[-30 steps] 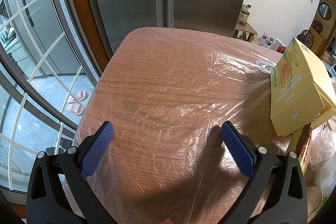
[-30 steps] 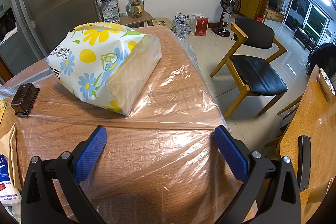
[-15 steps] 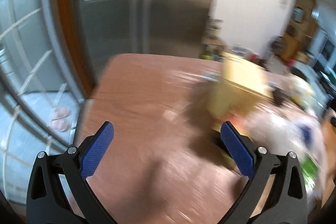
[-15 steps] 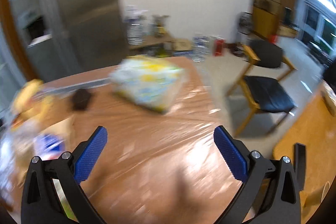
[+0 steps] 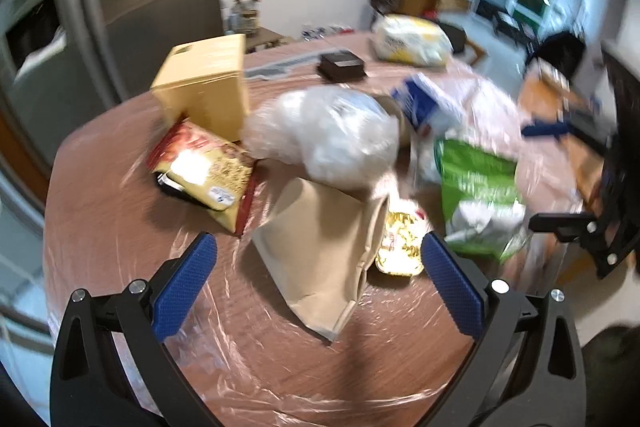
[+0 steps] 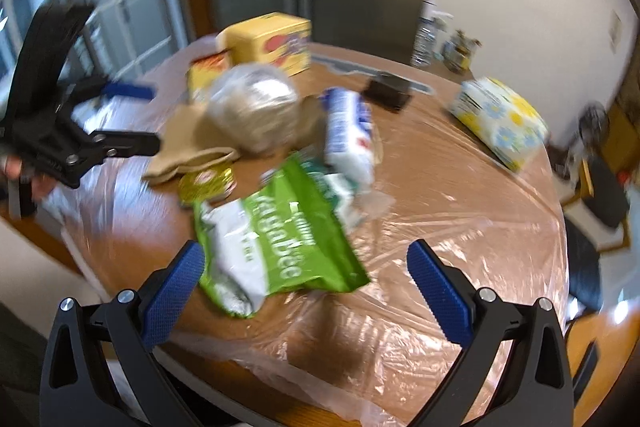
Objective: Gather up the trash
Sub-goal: 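Grasp the tan paper sleeve with the left tool while the right tool grasps the green Calbee bag, then lift both held items and carry them toward the black trash bin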
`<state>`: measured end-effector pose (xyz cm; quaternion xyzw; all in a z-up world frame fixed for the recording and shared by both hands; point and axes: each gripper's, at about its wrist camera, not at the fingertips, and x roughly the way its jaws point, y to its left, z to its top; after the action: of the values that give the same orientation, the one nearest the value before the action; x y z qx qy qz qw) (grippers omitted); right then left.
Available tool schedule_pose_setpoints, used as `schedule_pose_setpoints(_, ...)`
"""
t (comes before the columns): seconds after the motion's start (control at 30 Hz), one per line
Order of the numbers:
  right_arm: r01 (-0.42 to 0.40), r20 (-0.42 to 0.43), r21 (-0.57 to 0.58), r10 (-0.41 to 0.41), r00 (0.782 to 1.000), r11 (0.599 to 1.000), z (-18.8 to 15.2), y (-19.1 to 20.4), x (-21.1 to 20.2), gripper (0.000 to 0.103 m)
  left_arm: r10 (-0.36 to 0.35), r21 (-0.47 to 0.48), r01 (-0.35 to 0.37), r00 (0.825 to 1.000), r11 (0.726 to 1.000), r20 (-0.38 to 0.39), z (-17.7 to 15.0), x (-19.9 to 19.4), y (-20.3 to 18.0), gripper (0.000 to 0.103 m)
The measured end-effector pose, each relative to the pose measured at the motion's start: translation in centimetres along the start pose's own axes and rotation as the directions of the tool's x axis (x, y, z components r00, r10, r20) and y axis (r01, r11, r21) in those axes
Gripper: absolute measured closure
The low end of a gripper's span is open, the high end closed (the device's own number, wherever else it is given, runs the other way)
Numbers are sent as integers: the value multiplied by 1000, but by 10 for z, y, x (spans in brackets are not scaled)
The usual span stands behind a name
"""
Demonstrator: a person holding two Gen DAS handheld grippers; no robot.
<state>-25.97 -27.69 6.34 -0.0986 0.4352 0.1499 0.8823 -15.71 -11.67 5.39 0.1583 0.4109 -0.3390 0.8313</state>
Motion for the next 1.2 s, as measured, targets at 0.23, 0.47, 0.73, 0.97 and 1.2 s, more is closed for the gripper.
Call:
schedule_pose_setpoints(0.23,-16,-76,-152,4,997,988,17,12,31,4,30,236,-1,993,972,-117,7,31,-10,1)
schedule_pose_setpoints(0.47,-85,-147,-201,56,988,976,18,17,50,4,-108,163,144,971,976,-215,11,49,12,2)
schedule_pose_setpoints(0.73,-121,-183,-251,76,980,960,9,30,49,13,-156,181,202,958,963,-241,6,49,11,18)
schedule_pose_setpoints(0.97,-199,-189,-144,171,967,969,12,17,42,27,-137,182,178,967,967,-216,2,42,6,20)
schedule_pose_setpoints(1.2,-227,-155,-70,214,964,971,9,6,29,41,-179,91,192,974,977,-140,-2,20,12,21)
